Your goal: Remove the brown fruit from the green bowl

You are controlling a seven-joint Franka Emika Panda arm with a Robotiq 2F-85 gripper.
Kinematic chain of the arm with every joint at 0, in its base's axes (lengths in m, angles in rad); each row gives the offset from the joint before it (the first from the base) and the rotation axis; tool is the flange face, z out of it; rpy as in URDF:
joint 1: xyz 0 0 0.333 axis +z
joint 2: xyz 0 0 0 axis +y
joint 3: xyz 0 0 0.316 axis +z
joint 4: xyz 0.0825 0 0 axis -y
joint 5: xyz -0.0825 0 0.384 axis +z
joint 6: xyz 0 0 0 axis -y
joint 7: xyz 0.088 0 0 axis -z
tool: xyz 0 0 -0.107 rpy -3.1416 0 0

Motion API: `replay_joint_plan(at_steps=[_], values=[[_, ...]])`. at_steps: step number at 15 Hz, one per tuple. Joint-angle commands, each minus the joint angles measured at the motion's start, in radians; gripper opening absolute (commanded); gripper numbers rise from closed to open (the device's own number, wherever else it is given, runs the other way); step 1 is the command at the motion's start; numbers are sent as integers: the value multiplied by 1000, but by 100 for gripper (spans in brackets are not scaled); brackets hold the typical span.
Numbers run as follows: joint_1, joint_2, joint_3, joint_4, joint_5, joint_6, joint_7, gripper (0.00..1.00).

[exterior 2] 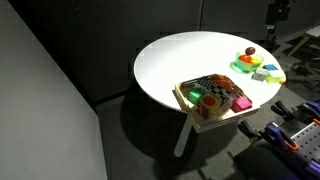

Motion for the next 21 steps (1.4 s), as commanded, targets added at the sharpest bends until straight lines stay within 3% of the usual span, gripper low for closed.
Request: replay_joint_plan(at_steps=[1,6,13,21], values=[[10,0,-9,2,-2,-2,2,100],[10,-1,-9,2,-2,-2,2,100],[-3,53,-61,10,22,58,-55,100],[-18,155,-131,-32,64,391,-164,100]])
